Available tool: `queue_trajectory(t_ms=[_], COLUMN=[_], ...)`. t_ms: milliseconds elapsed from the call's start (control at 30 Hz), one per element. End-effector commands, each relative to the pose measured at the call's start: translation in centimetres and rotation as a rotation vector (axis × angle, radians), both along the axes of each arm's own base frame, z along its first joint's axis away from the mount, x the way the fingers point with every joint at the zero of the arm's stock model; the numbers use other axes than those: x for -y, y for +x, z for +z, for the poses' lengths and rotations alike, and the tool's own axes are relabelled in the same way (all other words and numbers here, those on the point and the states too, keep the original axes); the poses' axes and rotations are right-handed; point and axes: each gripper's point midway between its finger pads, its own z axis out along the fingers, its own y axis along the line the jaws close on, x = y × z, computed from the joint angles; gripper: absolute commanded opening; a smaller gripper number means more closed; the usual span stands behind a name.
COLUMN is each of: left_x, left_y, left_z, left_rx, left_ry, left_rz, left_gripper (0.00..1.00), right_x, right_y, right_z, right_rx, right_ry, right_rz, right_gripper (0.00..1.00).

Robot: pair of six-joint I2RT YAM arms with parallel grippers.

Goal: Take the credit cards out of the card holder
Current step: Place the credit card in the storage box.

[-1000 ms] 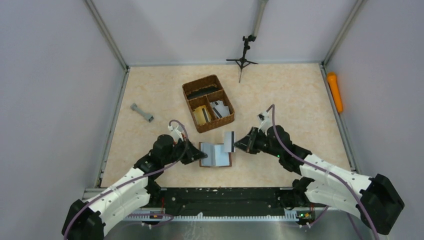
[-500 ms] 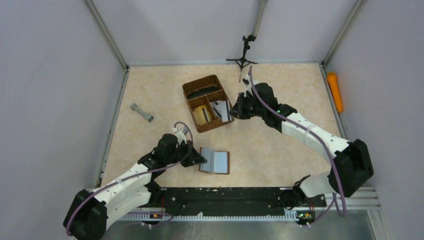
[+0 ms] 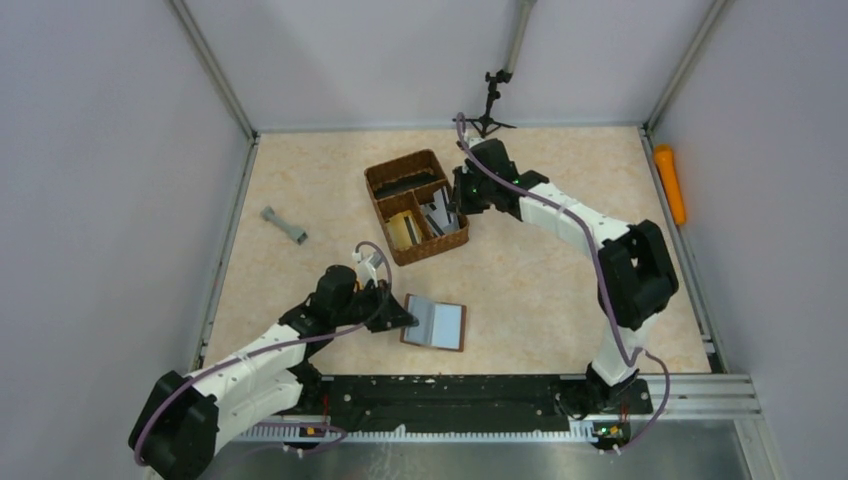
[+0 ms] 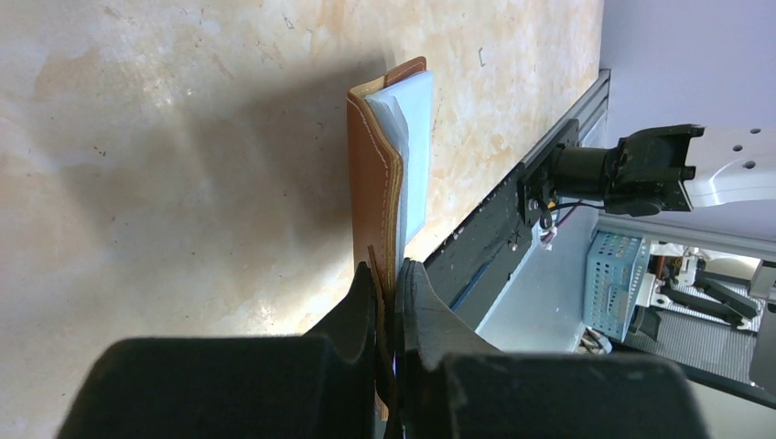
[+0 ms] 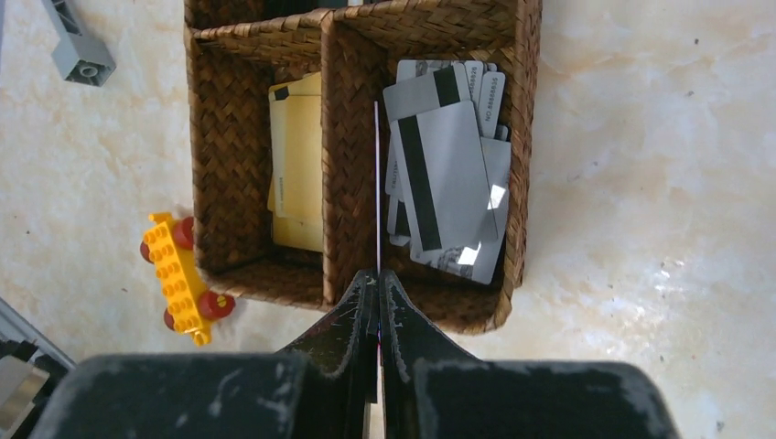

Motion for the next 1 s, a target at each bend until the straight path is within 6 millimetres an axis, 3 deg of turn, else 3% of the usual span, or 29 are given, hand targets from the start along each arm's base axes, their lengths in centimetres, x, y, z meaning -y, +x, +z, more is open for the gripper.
queue_trajectory(t_ms=[0, 200, 300, 367, 500, 633, 667, 700, 967], left_x=[1.2, 1.1, 1.0, 0.9, 0.8, 0.7, 0.7, 0.7, 0.7], left_y=[0.7, 0.6, 0.6, 0.6, 0.5, 0.7, 0.7, 0.7, 1.1], left_z=[2.4, 2.2, 2.0, 1.9, 1.7, 1.3, 1.2, 1.1, 0.4], left_rx=[0.087, 0.088, 0.087, 0.085, 0.083, 0.078, 0.074, 0.072, 0.039], left_ry=[-0.067, -0.058, -0.051, -0.044, -0.036, -0.026, -0.023, -0.021, 0.004], left_rz=[-0.054, -0.062, -0.060, -0.056, -0.053, -0.048, -0.046, -0.046, -0.026], left_gripper=[0.01, 0.01, 0.01, 0.01, 0.03, 0.03, 0.03, 0.04, 0.11], right_x=[-1.2, -2.3, -1.8, -1.5, -1.3, -0.7, -0.3, -0.5, -0.4], right_y=[1.8, 3.0, 4.3, 4.7, 4.3, 2.4, 1.3, 0.8, -7.5], right_z=[0.2, -1.6, -2.5, -2.0, 0.2, 1.7, 1.3, 2.4, 3.2], right_rx=[0.013, -0.027, -0.035, -0.015, 0.029, 0.046, 0.032, 0.051, 0.077], right_ry=[0.009, 0.004, -0.044, -0.051, -0.014, 0.025, 0.030, 0.064, 0.248], right_rz=[0.032, 0.042, -0.015, -0.037, -0.038, -0.025, -0.018, -0.009, 0.023], right_gripper=[0.00, 0.01, 0.29, 0.35, 0.36, 0.37, 0.39, 0.40, 0.51])
